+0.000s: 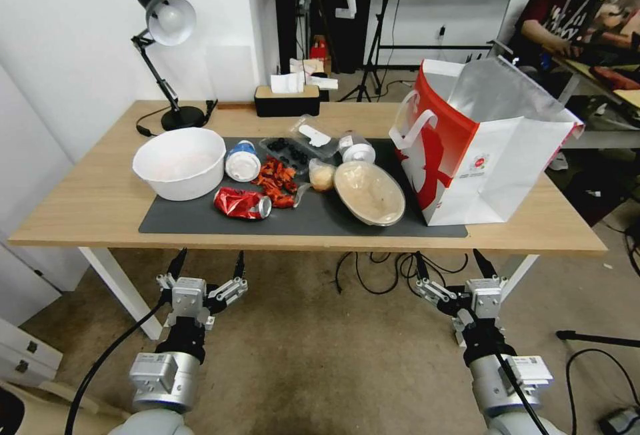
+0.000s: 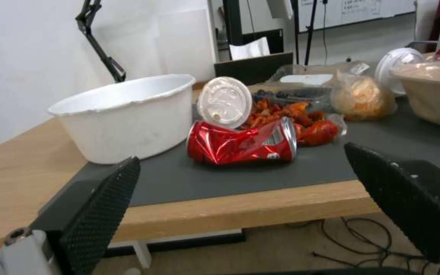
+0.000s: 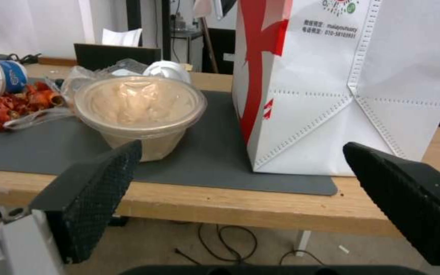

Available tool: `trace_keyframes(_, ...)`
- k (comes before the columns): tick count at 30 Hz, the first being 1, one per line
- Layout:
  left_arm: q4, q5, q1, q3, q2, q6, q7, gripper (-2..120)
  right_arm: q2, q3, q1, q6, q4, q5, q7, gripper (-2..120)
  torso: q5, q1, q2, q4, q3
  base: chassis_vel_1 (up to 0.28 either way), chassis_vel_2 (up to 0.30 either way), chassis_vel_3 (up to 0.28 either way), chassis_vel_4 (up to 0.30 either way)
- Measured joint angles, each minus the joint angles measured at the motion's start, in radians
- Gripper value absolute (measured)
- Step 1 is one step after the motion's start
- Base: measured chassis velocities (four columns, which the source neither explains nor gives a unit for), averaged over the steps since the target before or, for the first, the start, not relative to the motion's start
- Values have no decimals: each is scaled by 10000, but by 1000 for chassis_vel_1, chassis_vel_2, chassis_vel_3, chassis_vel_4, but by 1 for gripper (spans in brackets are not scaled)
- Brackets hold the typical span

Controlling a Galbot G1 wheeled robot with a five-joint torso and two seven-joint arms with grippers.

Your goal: Pick up the trash from the table and place it into the takeout bag.

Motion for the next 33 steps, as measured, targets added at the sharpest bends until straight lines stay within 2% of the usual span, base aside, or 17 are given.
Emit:
trace_keyframes(17,0,-11,-6,-3,0,17,1,100,26,-28,98,-113,-121,76,-110,100,-5,-1,1,-1,-1,0,0,0,0)
trace_keyframes(18,0,-202,-67,-21,-18,306,11,100,150,-170,436,-603,-627,323,-546,100,-3,-1,1,-2,-1,0,0,0,0)
trace_keyframes(19,0,-202,-67,-21,-18,306,11,100,150,-170,436,-603,-627,323,-546,100,-3,-1,1,-2,-1,0,0,0,0)
trace_keyframes(20,0,-500,-155,-55,-52,751,31,100,317,-392,894,-1244,-1300,655,-1142,100,5,-1,0,1,-1,0,0,0,0)
trace_keyframes(21,0,-546,-171,-60,-57,821,35,100,340,-419,951,-1324,-1386,696,-1217,100,6,0,0,2,-1,0,0,0,0)
trace_keyframes(22,0,-1082,-340,-131,-116,1643,72,100,459,-559,1305,-1592,-1819,956,-1635,100,4,3,-3,4,2,0,0,0,0)
trace_keyframes(23,0,-1082,-340,-131,-116,1643,72,100,459,-559,1305,-1592,-1819,956,-1635,100,4,3,-3,4,2,0,0,0,0)
trace_keyframes(24,0,-1390,-435,-164,-151,2099,98,100,475,-566,1400,-1430,-1835,1014,-1707,100,-7,4,-2,4,1,0,0,0,0)
trace_keyframes(26,-2,-1850,-564,-220,-205,2798,135,100,479,-555,1446,-1213,-1833,1025,-1774,100,0,2,-1,-1,1,0,0,0,0)
trace_keyframes(27,13,-2095,-615,-249,-223,2867,166,100,476,-538,1460,-1137,-1790,1025,-1784,100,-1,2,-1,-1,1,0,0,0,0)
trace_keyframes(28,13,-2095,-615,-249,-223,2867,166,100,476,-538,1460,-1137,-1790,1025,-1784,100,-1,2,-1,-1,1,0,0,0,0)
trace_keyframes(30,146,-2585,-703,-341,-222,2246,238,100,470,-507,1468,-1069,-1624,1025,-1789,100,0,2,-2,-1,0,0,0,0,0)
trace_keyframes(33,178,-2718,-708,-343,-216,2102,242,100,468,-496,1461,-1048,-1480,1025,-1777,100,0,2,-2,0,1,0,0,0,0)
